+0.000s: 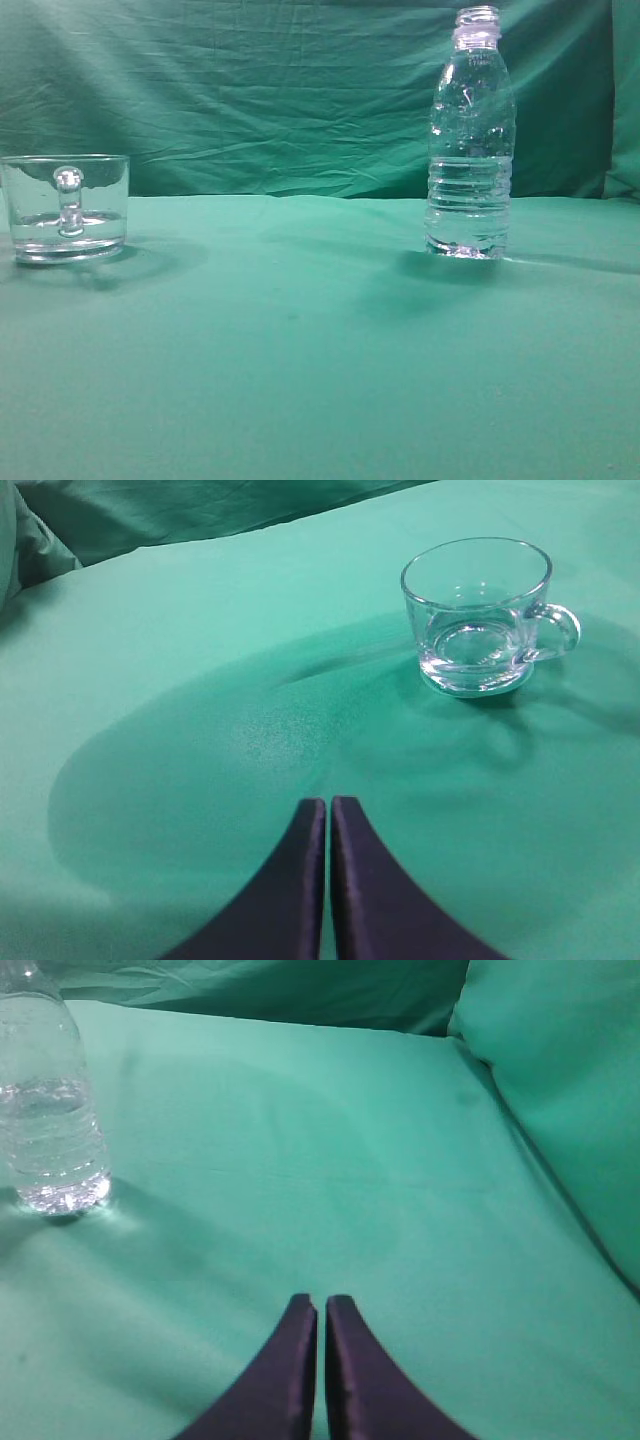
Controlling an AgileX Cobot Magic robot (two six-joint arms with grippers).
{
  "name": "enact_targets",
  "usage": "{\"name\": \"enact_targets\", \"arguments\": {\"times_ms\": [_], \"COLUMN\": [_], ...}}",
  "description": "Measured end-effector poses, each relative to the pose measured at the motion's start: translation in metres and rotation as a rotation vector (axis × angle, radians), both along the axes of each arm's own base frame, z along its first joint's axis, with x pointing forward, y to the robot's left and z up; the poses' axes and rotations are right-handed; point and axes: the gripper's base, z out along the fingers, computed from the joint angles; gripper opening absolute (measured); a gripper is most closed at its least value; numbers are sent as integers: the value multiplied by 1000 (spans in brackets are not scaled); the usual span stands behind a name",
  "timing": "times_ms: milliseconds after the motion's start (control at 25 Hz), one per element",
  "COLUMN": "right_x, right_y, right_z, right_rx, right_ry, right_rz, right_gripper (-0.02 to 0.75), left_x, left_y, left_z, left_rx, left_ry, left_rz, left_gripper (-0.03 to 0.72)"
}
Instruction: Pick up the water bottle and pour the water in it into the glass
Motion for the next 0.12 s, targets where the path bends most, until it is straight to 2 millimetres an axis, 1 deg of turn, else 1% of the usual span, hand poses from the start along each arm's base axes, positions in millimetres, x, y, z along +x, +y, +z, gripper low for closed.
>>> {"name": "enact_targets", "arguments": {"times_ms": [120], "right_x": [0], "right_y": [0], "right_z": [0], "right_rx": [1], "right_ry": [0], "right_rz": [0], "right_gripper": [0], "left_x": [0], "left_y": [0], "left_z": [0], "left_rx": [0], "left_ry": [0], "left_rz": [0], "left_gripper": [0]}}
